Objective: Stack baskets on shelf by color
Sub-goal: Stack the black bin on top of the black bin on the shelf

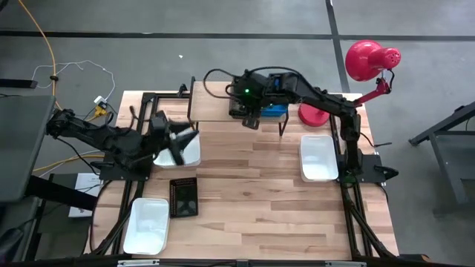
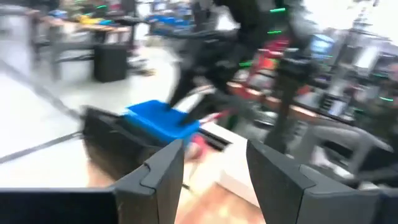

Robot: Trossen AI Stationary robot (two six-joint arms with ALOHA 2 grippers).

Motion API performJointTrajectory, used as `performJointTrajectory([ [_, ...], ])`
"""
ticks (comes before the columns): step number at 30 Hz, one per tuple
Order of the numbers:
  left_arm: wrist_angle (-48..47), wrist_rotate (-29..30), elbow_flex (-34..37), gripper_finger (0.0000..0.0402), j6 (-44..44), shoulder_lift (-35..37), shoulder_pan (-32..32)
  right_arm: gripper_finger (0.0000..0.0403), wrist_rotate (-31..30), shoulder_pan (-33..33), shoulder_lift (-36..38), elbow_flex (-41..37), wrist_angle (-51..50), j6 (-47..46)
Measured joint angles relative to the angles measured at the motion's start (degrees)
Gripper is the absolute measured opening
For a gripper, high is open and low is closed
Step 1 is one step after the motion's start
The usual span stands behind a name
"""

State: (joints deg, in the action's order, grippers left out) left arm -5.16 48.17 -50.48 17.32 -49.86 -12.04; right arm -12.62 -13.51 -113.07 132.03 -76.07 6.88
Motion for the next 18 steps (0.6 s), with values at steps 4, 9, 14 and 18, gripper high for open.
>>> performJointTrajectory([
  [4,-1.0,-8.3,-4.6,0.0157,1.4,-3.6,9.8,0.0153,1.1,-1.0,1.5,0.0,-1.9,-1.1],
  [9,-8.9,-19.5,-11.2,0.0134,3.1,-12.0,22.3,0.0153,1.6,-1.0,4.1,0.0,-2.6,-2.9],
  [14,-9.9,-28.8,-14.9,0.0089,2.5,-21.1,31.8,0.0153,2.7,-0.3,7.7,0.0,-2.6,-6.1],
  [18,-10.2,-30.2,-15.2,0.0024,2.0,-27.2,36.8,0.0153,2.8,1.1,10.2,0.0,-4.1,-9.1],
])
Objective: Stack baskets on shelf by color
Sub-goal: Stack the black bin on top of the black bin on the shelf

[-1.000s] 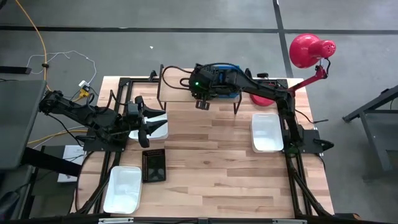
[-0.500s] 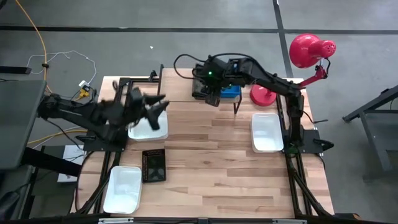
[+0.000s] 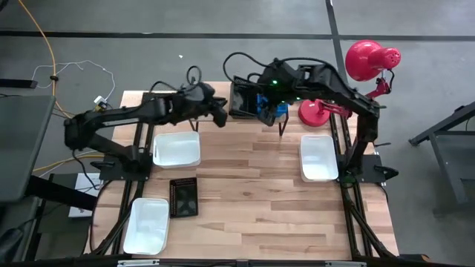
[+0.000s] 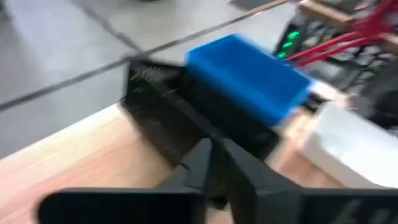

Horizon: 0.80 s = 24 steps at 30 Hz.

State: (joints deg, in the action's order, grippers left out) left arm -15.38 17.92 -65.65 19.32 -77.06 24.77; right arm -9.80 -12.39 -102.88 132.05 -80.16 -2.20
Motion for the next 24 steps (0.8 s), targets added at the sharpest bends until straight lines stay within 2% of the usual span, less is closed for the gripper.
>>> performJointTrajectory([
  [2,0.1,-0.6,0.0,0.0007,1.4,-1.8,2.2,0.0153,-0.6,1.2,1.0,0.0,-1.1,-1.5],
  [8,1.4,-1.7,-0.1,0.0003,1.5,-3.8,4.9,0.0153,-6.0,5.3,3.2,0.0,-1.9,-4.5],
  [11,3.2,-4.6,-0.1,0.0002,1.1,-4.8,5.3,0.0153,-8.7,6.6,3.2,0.0,-1.9,-5.1],
  [24,4.4,-7.1,-0.1,0.0000,1.7,-10.0,5.3,0.0153,-11.0,6.8,3.1,-0.7,1.5,-7.4],
])
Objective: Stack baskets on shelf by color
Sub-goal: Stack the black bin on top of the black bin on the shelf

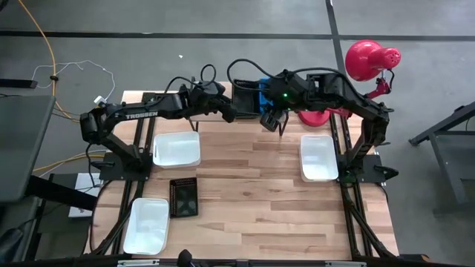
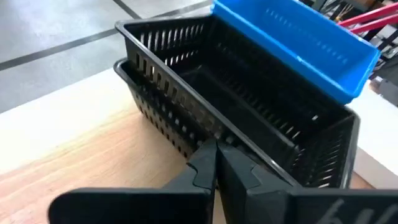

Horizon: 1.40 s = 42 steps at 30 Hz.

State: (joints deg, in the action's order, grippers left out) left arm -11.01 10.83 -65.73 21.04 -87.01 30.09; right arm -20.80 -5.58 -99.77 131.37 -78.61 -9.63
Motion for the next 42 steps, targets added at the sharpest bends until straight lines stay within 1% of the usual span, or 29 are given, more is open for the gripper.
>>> performJointTrajectory([
  [5,-0.2,0.1,0.0,0.0000,-0.1,1.2,0.1,0.0153,-0.3,0.0,0.0,0.0,2.7,0.0],
  [10,-1.2,1.4,0.0,0.0000,-2.4,7.1,1.7,0.0153,-0.6,-0.3,0.0,0.0,3.5,0.2],
  [13,-4.1,3.0,0.0,0.0000,-3.5,11.0,2.5,0.0153,-0.6,-1.2,0.0,0.0,3.6,-0.4],
  [15,-5.8,2.6,0.0,0.0000,-3.7,13.8,2.6,0.0153,0.2,-2.1,-0.4,-0.6,5.8,-0.4],
  [16,-6.1,1.0,0.2,0.0000,-3.8,15.3,2.6,0.0153,1.4,-2.6,-0.6,-1.5,7.4,0.0],
  [18,-5.6,-5.4,1.0,0.0000,-5.0,18.5,2.2,0.0153,4.0,-3.6,-0.7,-4.7,12.2,2.0],
  [20,-3.6,-12.4,2.3,0.0000,-5.4,22.1,1.0,0.0153,6.9,-4.7,-0.6,-9.6,21.2,3.9],
  [21,-2.3,-14.7,3.4,0.0000,-5.1,24.1,0.0,0.0153,8.6,-5.3,-0.6,-12.2,25.1,5.0],
  [23,0.9,-15.8,6.4,0.0000,-3.1,28.4,-3.0,0.0153,12.3,-6.7,-0.7,-18.6,34.4,7.6],
  [25,5.1,-13.4,10.0,0.0000,-1.2,32.8,-6.7,0.0153,15.2,-8.3,-0.7,-25.2,44.0,8.6],
  [28,10.9,-6.4,15.8,0.0000,2.0,39.6,-13.1,0.0149,15.1,-10.5,-0.8,-33.6,55.3,7.7],
  [30,13.8,-1.4,19.5,0.0000,3.3,43.7,-17.1,0.0132,14.8,-11.8,-0.8,-37.8,61.5,6.1],
  [32,16.3,3.2,22.7,0.0000,4.1,47.1,-20.6,0.0101,14.8,-12.8,-0.8,-41.4,66.5,4.0],
  [35,19.0,9.0,26.3,0.0000,4.3,50.6,-24.9,0.0029,14.2,-13.8,-0.8,-45.6,70.9,2.3],
  [36,19.2,10.6,27.0,0.0000,4.4,51.4,-26.0,0.0015,13.6,-14.0,-0.8,-46.5,71.9,2.1],
  [37,19.4,11.8,27.6,0.0000,4.4,52.0,-27.1,0.0011,12.6,-14.0,-0.8,-47.3,72.4,2.1],
  [40,20.3,14.6,28.6,0.0000,4.4,52.9,-29.4,0.0018,9.7,-14.1,-0.8,-49.1,73.8,2.2],
  [42,20.3,16.2,28.6,0.0000,4.3,52.9,-30.4,0.0008,9.4,-14.3,-0.8,-49.9,74.8,2.2],
])
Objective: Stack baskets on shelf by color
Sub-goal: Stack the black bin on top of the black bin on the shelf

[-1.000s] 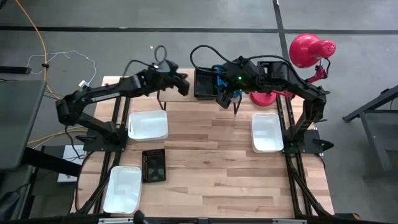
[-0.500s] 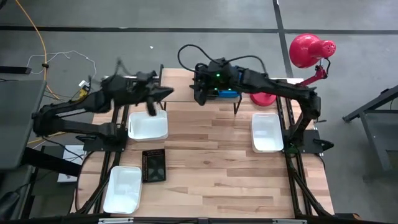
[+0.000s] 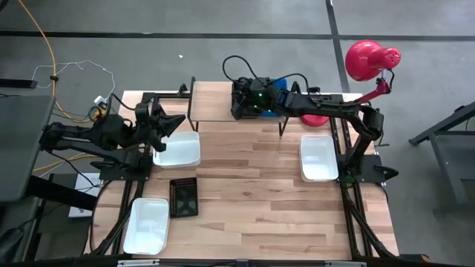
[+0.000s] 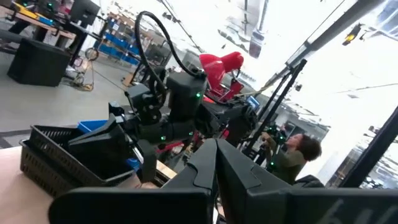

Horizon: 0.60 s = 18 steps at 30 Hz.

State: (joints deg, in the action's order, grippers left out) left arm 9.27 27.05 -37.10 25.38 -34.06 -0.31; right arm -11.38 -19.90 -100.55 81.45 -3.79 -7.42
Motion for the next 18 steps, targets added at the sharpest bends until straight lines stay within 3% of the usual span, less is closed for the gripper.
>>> performJointTrajectory([
  [12,0.0,1.2,0.0,0.0000,-0.5,0.0,-0.4,0.0001,2.6,-1.6,-1.1,-0.7,-1.2,-0.7],
  [18,-0.4,-1.2,0.0,0.0000,-0.4,0.0,-0.5,0.0000,5.9,-0.1,6.1,2.3,-1.1,2.3],
])
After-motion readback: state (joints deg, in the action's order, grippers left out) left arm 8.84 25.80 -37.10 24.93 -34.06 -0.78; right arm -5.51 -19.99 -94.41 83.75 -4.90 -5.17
